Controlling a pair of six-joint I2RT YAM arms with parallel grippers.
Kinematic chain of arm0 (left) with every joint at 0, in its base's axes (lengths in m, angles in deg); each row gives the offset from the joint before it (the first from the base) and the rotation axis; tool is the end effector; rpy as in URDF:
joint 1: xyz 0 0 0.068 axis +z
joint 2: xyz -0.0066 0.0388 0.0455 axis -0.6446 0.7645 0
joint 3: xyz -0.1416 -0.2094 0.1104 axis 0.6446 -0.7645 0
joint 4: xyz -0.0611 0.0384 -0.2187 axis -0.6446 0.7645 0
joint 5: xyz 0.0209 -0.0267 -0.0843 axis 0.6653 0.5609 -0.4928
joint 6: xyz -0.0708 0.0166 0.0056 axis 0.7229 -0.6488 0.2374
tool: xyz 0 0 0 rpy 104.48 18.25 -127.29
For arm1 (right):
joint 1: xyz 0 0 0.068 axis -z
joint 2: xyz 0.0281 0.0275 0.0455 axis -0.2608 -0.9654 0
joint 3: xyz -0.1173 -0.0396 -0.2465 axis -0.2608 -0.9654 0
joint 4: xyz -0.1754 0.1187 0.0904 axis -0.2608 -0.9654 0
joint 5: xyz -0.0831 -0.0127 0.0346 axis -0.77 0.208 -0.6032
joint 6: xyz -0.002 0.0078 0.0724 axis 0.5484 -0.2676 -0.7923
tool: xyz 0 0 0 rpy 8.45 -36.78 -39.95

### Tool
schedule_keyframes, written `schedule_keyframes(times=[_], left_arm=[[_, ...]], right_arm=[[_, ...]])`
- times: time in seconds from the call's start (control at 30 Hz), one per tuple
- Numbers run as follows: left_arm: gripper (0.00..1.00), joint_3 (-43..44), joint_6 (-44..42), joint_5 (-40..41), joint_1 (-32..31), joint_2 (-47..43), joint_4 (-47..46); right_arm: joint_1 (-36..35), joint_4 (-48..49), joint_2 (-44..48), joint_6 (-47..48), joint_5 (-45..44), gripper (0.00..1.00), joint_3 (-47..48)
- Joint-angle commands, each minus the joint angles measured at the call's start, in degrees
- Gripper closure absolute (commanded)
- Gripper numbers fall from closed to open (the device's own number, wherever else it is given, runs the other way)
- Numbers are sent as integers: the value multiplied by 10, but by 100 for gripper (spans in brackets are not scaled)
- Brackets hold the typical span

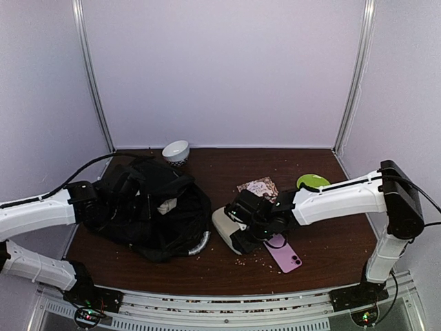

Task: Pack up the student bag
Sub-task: Pick up the stationery from the center of the board.

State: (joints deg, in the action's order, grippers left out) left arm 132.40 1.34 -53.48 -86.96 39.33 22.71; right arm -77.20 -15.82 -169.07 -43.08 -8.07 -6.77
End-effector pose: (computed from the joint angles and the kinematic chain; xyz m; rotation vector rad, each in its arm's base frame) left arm 0.1571 -0.1361 0.2439 -0.2411 2.3780 -0.3801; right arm 0.1598 0.2982 0.1779 -0.9129 2.6163 0.3984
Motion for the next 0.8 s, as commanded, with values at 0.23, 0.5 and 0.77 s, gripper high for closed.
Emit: schedule_keyframes(times=[0.23, 0.5, 0.77], left_arm=[[100, 38, -13, -33, 6, 36, -64], [100, 25, -9, -23, 7, 12, -45], [100, 14, -4, -13, 7, -13, -38]], right_arm=[[-9, 15, 89, -63, -7, 16, -69], [-22, 89, 67, -104, -24, 9, -100], [-26, 99, 16, -118, -57, 10, -86]])
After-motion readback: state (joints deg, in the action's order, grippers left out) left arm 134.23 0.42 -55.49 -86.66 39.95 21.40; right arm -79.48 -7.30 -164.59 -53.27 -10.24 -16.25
